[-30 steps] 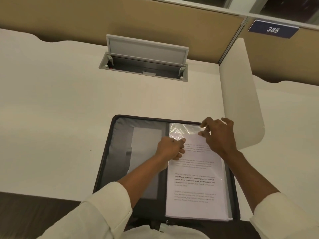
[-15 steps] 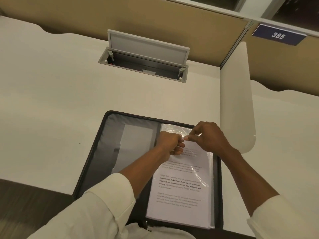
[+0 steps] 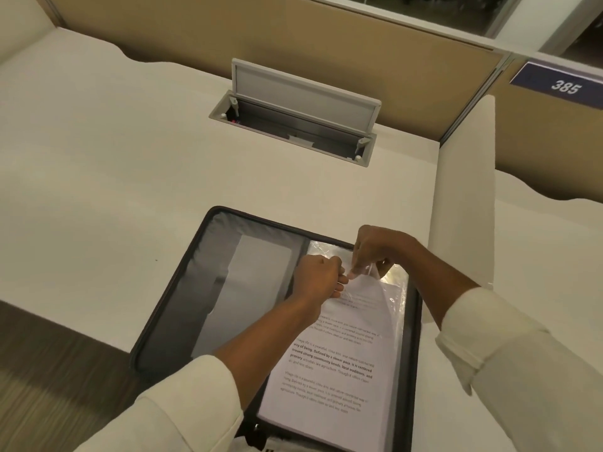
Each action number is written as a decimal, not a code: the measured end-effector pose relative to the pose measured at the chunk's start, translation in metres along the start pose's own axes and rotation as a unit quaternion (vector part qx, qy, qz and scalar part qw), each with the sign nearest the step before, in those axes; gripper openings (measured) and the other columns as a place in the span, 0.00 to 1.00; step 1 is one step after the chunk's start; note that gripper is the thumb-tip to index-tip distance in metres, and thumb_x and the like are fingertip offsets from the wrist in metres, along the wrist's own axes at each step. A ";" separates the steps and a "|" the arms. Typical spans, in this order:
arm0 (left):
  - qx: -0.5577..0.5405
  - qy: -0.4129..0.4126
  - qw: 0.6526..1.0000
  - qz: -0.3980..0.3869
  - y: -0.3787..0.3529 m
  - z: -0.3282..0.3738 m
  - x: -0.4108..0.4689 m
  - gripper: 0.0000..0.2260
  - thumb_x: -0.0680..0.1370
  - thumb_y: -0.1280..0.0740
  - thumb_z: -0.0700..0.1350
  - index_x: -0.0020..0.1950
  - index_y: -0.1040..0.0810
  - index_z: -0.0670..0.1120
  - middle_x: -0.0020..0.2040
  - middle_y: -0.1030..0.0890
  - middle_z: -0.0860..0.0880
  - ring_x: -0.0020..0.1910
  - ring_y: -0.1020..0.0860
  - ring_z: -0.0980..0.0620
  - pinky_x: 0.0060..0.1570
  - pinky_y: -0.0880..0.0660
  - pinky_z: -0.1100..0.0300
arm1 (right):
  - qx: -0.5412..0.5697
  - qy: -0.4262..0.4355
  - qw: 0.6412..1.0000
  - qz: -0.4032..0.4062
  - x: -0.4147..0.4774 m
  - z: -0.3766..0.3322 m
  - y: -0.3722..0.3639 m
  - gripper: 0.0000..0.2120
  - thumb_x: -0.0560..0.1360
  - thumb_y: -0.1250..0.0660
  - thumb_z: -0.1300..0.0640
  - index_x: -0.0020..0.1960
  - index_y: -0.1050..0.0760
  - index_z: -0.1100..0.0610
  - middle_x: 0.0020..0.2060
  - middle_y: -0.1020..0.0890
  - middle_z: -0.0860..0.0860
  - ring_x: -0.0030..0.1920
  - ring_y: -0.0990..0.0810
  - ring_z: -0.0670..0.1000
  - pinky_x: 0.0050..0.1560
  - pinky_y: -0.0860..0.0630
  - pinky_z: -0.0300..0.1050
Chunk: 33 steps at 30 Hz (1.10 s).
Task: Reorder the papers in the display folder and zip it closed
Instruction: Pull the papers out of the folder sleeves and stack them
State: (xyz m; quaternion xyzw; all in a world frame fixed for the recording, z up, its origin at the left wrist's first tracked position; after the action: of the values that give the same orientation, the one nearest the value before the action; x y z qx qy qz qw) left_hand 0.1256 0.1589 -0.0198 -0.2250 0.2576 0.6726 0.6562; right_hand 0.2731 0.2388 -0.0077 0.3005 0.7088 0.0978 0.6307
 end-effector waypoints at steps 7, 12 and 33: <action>0.061 -0.072 0.995 0.033 0.016 -0.003 -0.002 0.20 0.85 0.34 0.58 0.44 0.16 0.44 0.39 0.13 0.49 0.41 0.15 0.51 0.46 0.17 0.54 | -0.090 -0.031 0.994 -0.053 0.011 0.000 0.003 0.25 0.61 0.12 0.48 0.48 0.15 0.64 0.39 0.12 0.55 0.37 0.13 0.53 0.37 0.17 0.44; 0.355 -0.241 0.893 0.137 0.043 -0.026 -0.011 0.17 0.79 0.31 0.65 0.57 0.26 0.53 0.57 0.25 0.56 0.54 0.26 0.57 0.52 0.22 0.59 | -0.110 -0.022 0.989 -0.092 0.014 0.002 0.003 0.28 0.58 0.10 0.50 0.51 0.14 0.64 0.38 0.12 0.54 0.37 0.13 0.53 0.43 0.14 0.46; 0.515 -0.289 0.807 -0.023 0.020 -0.078 -0.040 0.60 0.73 0.41 0.82 0.83 0.72 0.48 0.81 0.77 0.52 0.81 0.75 0.52 0.81 0.67 0.52 | -0.085 0.109 0.970 0.199 0.058 0.010 0.098 0.13 0.74 0.21 0.46 0.45 0.22 0.52 0.50 0.19 0.51 0.51 0.21 0.53 0.52 0.24 0.50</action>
State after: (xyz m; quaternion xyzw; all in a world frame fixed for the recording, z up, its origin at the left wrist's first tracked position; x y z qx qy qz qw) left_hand 0.1040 0.0778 -0.0532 0.3451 0.3589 0.4597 0.7353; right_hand 0.3106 0.3466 -0.0078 0.3687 0.6881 0.3132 0.5409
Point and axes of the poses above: each hand's wrist, its own x-axis towards the middle knuckle, its own y-axis out of the back of the hand, z = x × y, the point moved 9 cm from there along x, towards the middle knuckle
